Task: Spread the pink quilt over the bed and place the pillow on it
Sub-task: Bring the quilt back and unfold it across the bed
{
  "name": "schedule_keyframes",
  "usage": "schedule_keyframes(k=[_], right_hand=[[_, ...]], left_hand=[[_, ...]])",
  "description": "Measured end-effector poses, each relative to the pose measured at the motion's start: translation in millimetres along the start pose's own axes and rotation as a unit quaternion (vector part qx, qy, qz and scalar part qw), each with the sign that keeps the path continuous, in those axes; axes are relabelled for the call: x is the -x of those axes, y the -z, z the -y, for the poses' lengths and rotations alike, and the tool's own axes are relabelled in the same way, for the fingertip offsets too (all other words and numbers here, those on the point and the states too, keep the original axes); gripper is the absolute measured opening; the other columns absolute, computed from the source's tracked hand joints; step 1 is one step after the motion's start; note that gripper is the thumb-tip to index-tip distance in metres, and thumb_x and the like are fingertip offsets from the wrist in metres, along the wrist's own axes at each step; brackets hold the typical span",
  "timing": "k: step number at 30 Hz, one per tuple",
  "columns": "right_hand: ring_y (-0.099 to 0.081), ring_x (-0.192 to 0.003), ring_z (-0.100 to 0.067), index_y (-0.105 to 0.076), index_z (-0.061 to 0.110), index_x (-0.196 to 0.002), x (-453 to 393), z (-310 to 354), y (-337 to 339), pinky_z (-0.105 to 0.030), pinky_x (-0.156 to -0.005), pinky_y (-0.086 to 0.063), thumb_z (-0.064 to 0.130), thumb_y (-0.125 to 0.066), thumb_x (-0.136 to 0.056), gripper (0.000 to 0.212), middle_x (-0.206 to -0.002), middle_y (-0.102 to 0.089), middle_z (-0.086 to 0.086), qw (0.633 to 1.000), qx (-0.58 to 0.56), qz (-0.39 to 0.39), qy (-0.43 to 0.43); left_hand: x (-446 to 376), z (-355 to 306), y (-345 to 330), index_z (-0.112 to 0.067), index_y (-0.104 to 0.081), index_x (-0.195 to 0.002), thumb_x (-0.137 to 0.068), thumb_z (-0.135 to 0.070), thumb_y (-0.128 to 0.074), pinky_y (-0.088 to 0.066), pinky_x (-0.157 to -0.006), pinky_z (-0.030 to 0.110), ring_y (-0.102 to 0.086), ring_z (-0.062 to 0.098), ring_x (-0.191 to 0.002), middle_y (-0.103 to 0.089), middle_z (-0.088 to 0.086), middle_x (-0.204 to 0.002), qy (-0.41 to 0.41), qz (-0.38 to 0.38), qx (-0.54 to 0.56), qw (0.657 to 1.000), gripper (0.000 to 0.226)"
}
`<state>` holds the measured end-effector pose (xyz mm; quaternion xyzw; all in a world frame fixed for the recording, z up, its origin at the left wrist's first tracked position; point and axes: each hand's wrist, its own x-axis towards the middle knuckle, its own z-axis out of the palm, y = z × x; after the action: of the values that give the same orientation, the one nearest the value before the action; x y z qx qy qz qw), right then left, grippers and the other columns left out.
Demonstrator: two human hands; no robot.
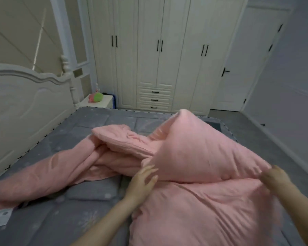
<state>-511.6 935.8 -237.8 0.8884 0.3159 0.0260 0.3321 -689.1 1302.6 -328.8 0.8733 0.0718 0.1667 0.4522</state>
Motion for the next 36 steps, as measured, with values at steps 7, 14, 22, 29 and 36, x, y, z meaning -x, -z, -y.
schedule_keyframes(k=[7, 14, 22, 29, 36], right_hand=[[-0.057, -0.115, -0.024, -0.058, 0.02, -0.113, -30, 88, 4, -0.031, -0.094, -0.043, 0.005, -0.039, -0.088, 0.035, -0.123, -0.061, -0.002, 0.995, 0.005, 0.078, 0.055], [-0.056, -0.11, -0.025, -0.055, 0.017, -0.118, -112, 181, 67, -0.032, -0.092, -0.04, 0.008, -0.041, -0.089, 0.033, -0.12, -0.061, -0.004, 0.985, -0.025, -0.082, 0.151], [-0.065, -0.084, -0.024, -0.066, 0.021, -0.095, -197, 288, 151, -0.034, -0.069, -0.049, 0.021, -0.065, -0.072, 0.022, -0.09, -0.067, -0.003, 0.966, -0.068, -0.156, 0.194], [-0.066, -0.065, -0.02, -0.069, 0.024, -0.083, -301, 412, 181, -0.033, -0.056, -0.051, 0.022, -0.074, -0.054, 0.029, -0.075, -0.067, 0.002, 0.967, -0.096, -0.127, 0.2], [-0.065, -0.055, -0.006, -0.075, 0.027, -0.083, -366, 530, 182, -0.017, -0.043, -0.047, 0.035, -0.085, -0.027, 0.058, -0.074, -0.071, 0.012, 0.946, -0.204, -0.086, 0.238]], left_hand=[[19, 19, -18, -0.015, -0.061, -0.121, -0.073, -0.058, -0.04, -0.018, -0.101, 0.006, -0.039, 0.013, -0.132, -0.047, -0.002, -0.137, 0.028, 0.038, -0.057, 0.997, 0.067], [35, 78, 80, -0.025, -0.049, -0.133, -0.064, -0.067, -0.024, -0.027, -0.108, 0.025, -0.034, 0.015, -0.135, -0.037, -0.002, -0.147, 0.109, -0.072, -0.141, 0.981, 0.085], [29, 187, 185, -0.024, -0.048, -0.134, -0.082, -0.038, -0.059, -0.034, -0.108, 0.035, -0.037, 0.023, -0.133, -0.039, 0.002, -0.146, 0.162, -0.127, -0.183, 0.961, 0.055], [15, 323, 259, -0.023, -0.05, -0.133, -0.074, -0.031, -0.071, -0.039, -0.102, 0.033, -0.04, 0.021, -0.131, -0.042, 0.003, -0.143, 0.206, -0.118, -0.219, 0.946, 0.062], [-13, 469, 314, -0.014, -0.053, -0.13, -0.059, -0.029, -0.083, -0.042, -0.099, 0.043, -0.042, 0.032, -0.129, -0.044, 0.01, -0.143, 0.273, -0.1, -0.265, 0.919, 0.079]])
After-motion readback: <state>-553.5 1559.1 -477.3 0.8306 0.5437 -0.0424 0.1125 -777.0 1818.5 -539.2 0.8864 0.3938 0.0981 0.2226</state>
